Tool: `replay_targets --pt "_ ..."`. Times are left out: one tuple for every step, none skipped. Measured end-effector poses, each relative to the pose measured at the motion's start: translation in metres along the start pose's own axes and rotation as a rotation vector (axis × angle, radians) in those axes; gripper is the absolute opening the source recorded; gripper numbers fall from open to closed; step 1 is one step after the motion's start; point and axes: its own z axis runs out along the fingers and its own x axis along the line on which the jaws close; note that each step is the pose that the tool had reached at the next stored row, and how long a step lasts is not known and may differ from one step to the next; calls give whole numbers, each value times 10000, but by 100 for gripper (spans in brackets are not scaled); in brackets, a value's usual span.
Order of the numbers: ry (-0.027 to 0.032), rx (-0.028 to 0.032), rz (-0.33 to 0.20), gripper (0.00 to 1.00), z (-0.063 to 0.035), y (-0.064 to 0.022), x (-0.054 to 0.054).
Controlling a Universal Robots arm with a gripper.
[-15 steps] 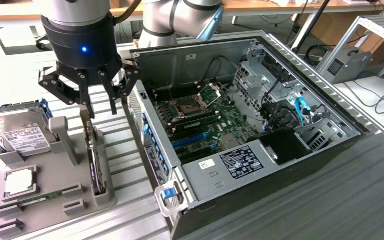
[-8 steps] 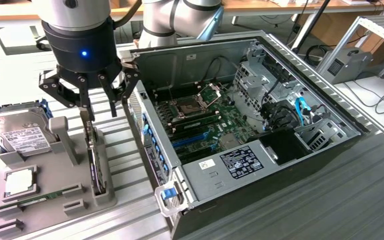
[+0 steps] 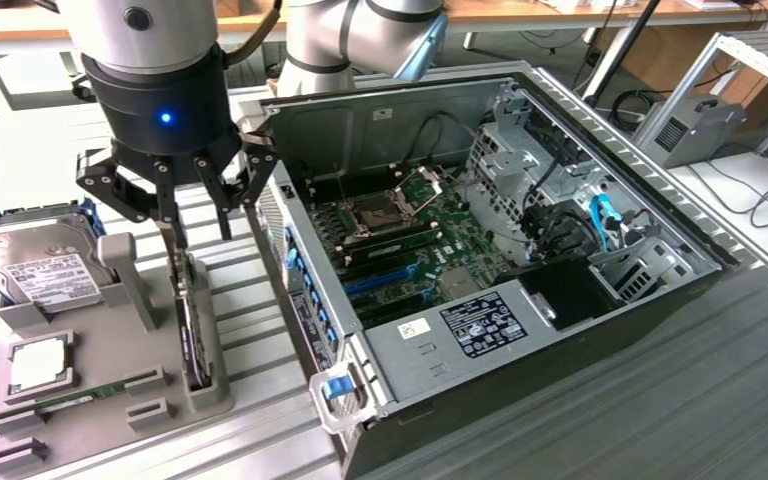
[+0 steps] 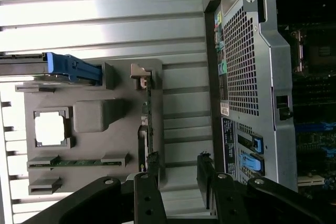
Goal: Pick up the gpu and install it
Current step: 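Pick up the gpu and move the gpu toward the slot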
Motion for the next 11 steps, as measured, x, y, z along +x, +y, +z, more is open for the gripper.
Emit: replay_targets --pt "0 -1 0 42 20 -11 21" --pt "0 -1 0 42 20 -11 23" --pt "0 0 0 42 21 -12 24" --pt "-1 0 0 42 22 -12 26" --pt "-1 -1 0 42 23 -13 30" --pt "-1 -1 0 42 24 -14 36" --pt "-1 -1 0 42 25 -15 38" --pt "-1 -1 -1 42 26 -16 39" --pt "-1 0 -1 42 27 -17 40" --pt "0 0 -1 42 28 -19 42" --pt "-1 -1 0 42 29 -20 43"
